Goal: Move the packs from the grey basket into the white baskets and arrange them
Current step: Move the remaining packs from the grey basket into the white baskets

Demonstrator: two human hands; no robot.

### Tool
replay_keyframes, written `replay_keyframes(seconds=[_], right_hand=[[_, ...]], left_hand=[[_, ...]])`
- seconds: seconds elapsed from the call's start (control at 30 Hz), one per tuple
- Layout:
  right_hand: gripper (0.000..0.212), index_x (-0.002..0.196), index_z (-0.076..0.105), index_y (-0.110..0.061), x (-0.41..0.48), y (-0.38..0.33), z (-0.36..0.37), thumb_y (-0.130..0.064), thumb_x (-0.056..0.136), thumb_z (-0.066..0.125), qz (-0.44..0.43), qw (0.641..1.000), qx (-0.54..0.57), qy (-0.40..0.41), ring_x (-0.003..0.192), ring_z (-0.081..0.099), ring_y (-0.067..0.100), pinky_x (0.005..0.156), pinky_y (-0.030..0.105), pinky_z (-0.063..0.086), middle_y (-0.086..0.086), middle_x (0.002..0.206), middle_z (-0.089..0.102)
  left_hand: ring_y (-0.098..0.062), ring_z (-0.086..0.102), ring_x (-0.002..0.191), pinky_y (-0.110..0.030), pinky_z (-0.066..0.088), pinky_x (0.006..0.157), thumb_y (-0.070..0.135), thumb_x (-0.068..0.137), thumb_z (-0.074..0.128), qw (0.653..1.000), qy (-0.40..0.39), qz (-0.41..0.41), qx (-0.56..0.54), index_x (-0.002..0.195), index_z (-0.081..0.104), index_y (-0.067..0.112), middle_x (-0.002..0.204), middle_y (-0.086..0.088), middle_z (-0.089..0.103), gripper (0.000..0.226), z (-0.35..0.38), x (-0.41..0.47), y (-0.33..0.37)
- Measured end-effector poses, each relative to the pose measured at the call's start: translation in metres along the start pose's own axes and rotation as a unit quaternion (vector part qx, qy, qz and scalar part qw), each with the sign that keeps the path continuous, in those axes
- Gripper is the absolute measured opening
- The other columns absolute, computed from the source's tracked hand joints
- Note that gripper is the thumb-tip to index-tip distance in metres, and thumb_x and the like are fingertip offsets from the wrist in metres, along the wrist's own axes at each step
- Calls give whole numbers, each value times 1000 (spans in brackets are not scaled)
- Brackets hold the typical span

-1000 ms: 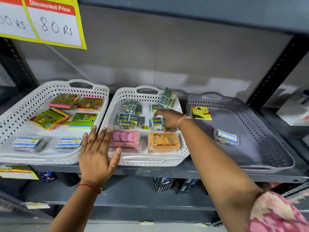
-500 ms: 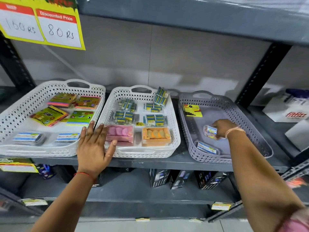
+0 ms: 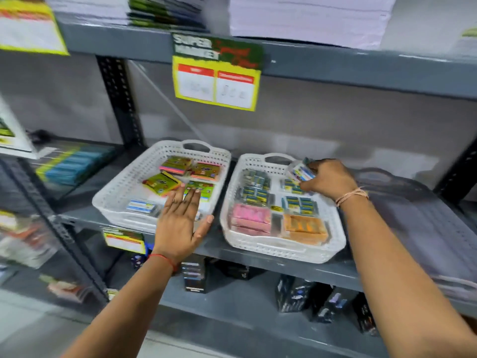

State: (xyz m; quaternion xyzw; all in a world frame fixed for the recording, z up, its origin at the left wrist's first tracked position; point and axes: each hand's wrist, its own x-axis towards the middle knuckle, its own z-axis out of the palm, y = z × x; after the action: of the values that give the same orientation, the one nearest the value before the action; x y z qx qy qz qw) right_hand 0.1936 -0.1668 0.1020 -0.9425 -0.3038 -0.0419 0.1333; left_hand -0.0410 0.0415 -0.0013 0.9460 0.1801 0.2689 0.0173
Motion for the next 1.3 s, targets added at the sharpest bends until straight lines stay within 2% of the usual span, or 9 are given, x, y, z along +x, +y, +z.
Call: replay_keyframes(seconds=[0.23,0.43,0.57,0.67,0.73,0.83,1.07,1.2,1.3], right_hand=[[37,99,71,-8,26,-135,47,-24,66,76,-102,989,100,-36,89,65,31,66,28,41,19,100,72],[32,91,71,-9,31,-237,85,-28,66,77,-196,966,121,-115,73,55,15,61,23,33,13,82,69],[47,104,70,-4,35,-277,117,-29,65,80,-193,953,160,-171,85,66,22,68,23,38,13,103,73],[27,64,65,-3,35,-296,140,-26,64,80,-186,950,156,-194,61,59,25,61,28,35,14,64,63],[34,54,56,-7,32,-304,149,-27,63,81,-188,948,151,-207,60,51,19,59,28,34,9,58,51],[37,70,64,1,30,-308,154,-30,63,83,-188,947,141,-219,72,58,22,66,30,45,16,72,61],[55,98,69,7,35,-306,158,-30,61,85,-194,943,144,-228,97,66,31,87,42,53,18,104,72],[73,131,51,-1,29,-296,154,-29,69,80,-188,929,200,-248,124,52,26,106,32,41,12,138,53],[76,142,35,-11,23,-273,146,-34,79,70,-210,933,237,-169,139,33,24,114,32,27,9,151,35]], left_hand=[[-36,28,136,-41,13,112,50,92,13,981,68,-182,13,135,38,-3,141,-22,40,73,-36,-25,-144],[-27,10,142,-41,7,115,35,99,28,960,-28,-260,-100,142,29,10,149,-18,28,50,-24,-30,-204],[-20,-1,143,-40,3,114,33,99,33,928,-84,-281,-229,142,31,25,154,-13,18,44,-15,-33,-214],[-18,-1,143,-46,9,113,51,89,37,892,-79,-317,-312,138,34,34,154,-7,19,52,-15,-32,-215],[-17,0,143,-45,5,114,48,90,38,886,-68,-305,-342,138,35,31,153,-5,22,51,-17,-29,-212],[-17,1,143,-39,-5,114,24,98,37,892,-56,-276,-353,138,37,19,150,-6,28,40,-16,-23,-208],[-14,2,143,-33,-8,112,20,98,36,889,-56,-278,-360,137,39,18,149,-4,30,38,-10,-23,-215],[-16,2,143,-36,-9,113,22,98,37,884,-70,-286,-362,136,40,20,149,-4,31,38,-11,-22,-215],[-19,-1,143,-39,-10,113,23,98,37,900,-84,-295,-310,137,39,22,150,-6,29,39,-18,-19,-214]])
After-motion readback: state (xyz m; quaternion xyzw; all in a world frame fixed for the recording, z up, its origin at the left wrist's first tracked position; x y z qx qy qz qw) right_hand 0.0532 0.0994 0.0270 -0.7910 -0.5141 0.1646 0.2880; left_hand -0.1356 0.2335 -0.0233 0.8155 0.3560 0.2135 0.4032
